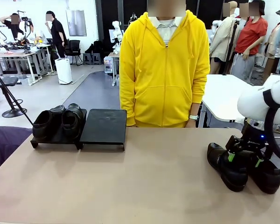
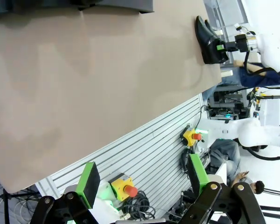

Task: Organize the shoes by placing them on the stand.
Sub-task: Pick up one Shoe and place it in the middle of the table.

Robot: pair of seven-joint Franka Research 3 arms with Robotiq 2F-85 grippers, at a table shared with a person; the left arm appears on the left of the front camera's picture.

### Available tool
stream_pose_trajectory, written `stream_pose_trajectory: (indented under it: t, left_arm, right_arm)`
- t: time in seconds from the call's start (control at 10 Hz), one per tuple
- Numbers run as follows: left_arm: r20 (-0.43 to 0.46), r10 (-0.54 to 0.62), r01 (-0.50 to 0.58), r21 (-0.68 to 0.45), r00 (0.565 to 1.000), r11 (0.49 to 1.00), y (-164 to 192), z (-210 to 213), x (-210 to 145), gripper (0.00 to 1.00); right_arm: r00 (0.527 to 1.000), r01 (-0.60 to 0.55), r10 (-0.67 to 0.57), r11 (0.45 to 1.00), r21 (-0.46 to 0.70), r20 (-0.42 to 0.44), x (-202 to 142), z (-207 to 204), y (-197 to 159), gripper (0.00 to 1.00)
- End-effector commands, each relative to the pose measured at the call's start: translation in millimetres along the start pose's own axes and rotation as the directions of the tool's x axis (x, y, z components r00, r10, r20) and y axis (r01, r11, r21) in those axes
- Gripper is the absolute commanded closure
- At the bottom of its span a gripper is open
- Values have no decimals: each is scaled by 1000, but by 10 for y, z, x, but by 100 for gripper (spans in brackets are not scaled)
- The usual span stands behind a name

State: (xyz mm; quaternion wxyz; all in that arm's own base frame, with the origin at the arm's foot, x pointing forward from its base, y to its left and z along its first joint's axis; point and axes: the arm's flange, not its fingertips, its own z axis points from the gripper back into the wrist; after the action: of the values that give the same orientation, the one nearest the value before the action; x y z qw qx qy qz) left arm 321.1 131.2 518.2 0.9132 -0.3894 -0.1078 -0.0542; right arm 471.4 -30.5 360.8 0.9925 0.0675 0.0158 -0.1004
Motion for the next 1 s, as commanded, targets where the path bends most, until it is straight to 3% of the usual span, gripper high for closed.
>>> stream_pose_trajectory:
  t: [0.0,0.5,0.6,0.7,0.9]
  left_arm:
    - [0,-4,4,-11,1000,1000,6,13,-10,2]
    - [0,-4,4,-11,1000,1000,6,13,-10,2]
    - [0,-4,4,-11,1000,1000,6,13,-10,2]
    - [0,-4,4,-11,1000,1000,6,13,-10,2]
    - [0,-4,4,-11,1000,1000,6,13,-10,2]
  right_arm:
    - [1000,3,-3,999,42,12,110,-50,6,0]
    - [999,-7,10,998,57,-44,147,-90,27,0]
    - [998,-12,15,998,66,-54,146,-93,35,60]
    - [998,-13,18,997,72,-61,149,-93,33,100]
    - [997,-20,25,998,66,-71,153,-96,44,100]
